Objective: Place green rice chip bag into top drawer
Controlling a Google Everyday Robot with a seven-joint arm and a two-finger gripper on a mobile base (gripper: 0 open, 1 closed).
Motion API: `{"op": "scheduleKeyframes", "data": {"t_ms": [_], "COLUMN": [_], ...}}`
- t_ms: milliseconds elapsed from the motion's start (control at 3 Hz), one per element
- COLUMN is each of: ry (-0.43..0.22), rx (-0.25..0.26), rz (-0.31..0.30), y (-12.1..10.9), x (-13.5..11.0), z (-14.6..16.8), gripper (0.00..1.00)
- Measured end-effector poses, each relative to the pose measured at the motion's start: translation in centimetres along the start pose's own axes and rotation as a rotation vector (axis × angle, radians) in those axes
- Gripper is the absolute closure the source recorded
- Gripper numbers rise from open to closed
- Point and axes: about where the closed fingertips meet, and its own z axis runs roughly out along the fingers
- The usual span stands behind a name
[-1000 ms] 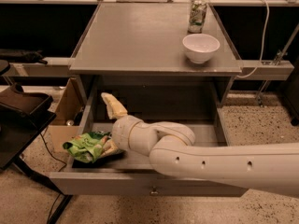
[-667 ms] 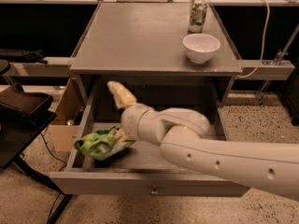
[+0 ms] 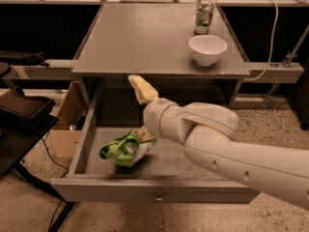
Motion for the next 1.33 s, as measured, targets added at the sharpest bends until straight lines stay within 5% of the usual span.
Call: {"op": "scheduleKeyframes", "data": {"t_ms": [333, 667, 1000, 1333], "ry": [-0.004, -0.050, -0.023, 0.021], "rx": [0.017, 0.060, 0.084, 0.065], "rz": [-0.049, -0.121, -0.201, -0.243], "y": [-0.4, -0.3, -0.7, -0.2], "x": [1.3, 5.6, 12.4, 15.4], "z": [0.5, 2.3, 0.4, -1.5], "gripper": [0.00, 0.00, 0.00, 0.00]}}
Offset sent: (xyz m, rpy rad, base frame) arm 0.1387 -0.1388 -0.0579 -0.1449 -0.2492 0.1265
